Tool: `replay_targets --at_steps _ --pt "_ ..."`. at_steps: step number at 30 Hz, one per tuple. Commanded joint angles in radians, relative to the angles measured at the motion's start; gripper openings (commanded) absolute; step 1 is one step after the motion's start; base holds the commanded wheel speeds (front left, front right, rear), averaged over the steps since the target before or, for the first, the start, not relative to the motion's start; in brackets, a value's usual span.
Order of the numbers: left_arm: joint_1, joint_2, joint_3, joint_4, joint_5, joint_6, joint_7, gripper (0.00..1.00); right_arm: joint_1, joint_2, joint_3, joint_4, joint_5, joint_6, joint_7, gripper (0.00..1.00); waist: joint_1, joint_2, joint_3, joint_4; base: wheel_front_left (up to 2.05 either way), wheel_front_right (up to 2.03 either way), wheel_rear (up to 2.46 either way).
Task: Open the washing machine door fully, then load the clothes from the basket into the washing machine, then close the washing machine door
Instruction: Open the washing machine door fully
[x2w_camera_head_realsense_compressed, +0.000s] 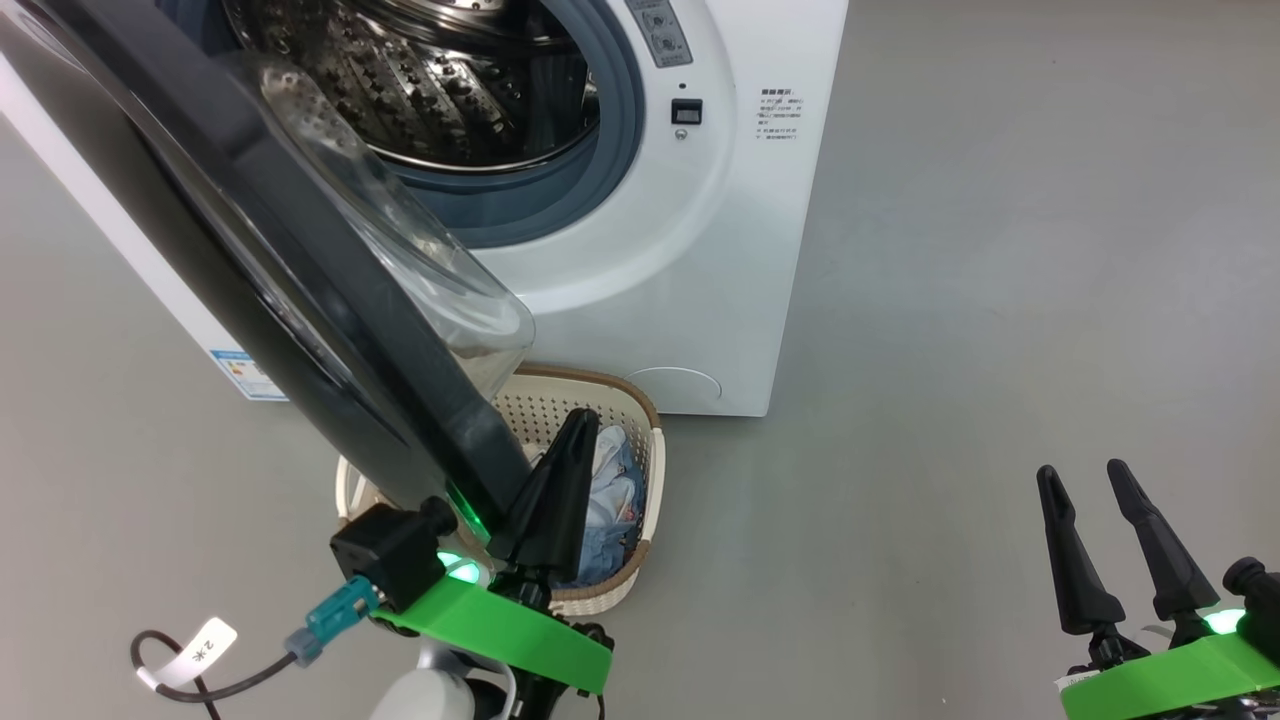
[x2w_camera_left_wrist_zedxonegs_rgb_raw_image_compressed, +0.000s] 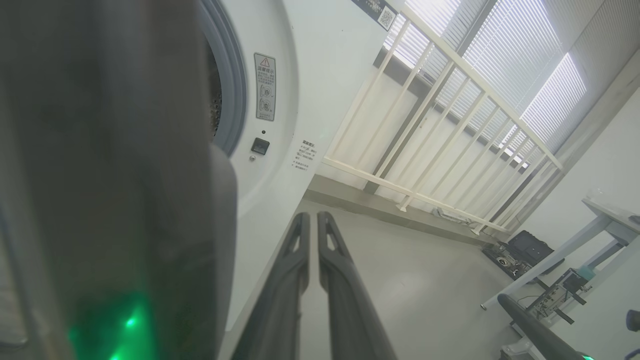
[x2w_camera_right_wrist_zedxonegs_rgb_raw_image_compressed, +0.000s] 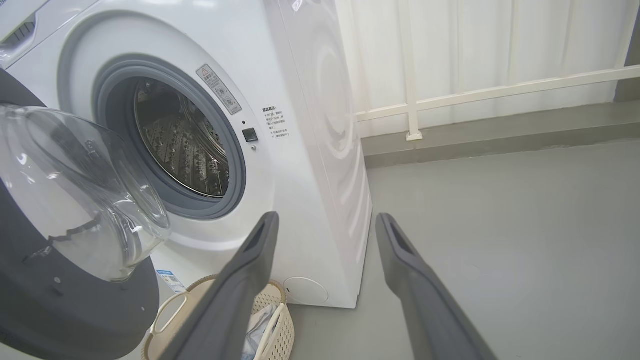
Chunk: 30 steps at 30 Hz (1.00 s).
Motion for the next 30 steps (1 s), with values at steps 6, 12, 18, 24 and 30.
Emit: replay_targets --at_steps 6,12,18,24,30 --pt "-0.034 0.017 0.052 -0.011 -0.012 0.004 -0.016 0.0 -0.014 -0.024 0.014 -0.028 -0.011 0.006 -0.012 1.0 0.0 -0.0001 -0.002 0.01 0.0 0.0 0.0" --pt "-0.027 0.024 0.06 -0.012 -0.018 0.008 -0.021 0.0 -0.014 -0.03 0.016 -0.031 -0.015 0.006 -0.012 1.0 0.0 -0.0001 -0.002 0.026 0.0 0.0 0.0" --pt "-0.011 0.037 0.067 -0.021 -0.022 0.013 -0.024 0.0 -0.012 -0.034 0.014 -0.033 -0.017 0.006 -0.012 1.0 0.0 -0.0001 -0.005 0.043 0.0 0.0 0.0" --pt "0.024 0.058 0.066 -0.046 -0.021 0.017 -0.025 0.0 -0.007 -0.039 0.012 -0.036 -0.019 0.006 -0.012 1.0 0.0 -0.0001 -0.01 0.066 0.0 0.0 0.0" --pt "0.052 0.076 0.075 -0.068 -0.027 0.027 -0.025 0.0 -0.004 -0.044 0.009 -0.039 -0.022 0.006 -0.012 1.0 0.0 -0.0001 -0.01 0.087 0.0 0.0 0.0"
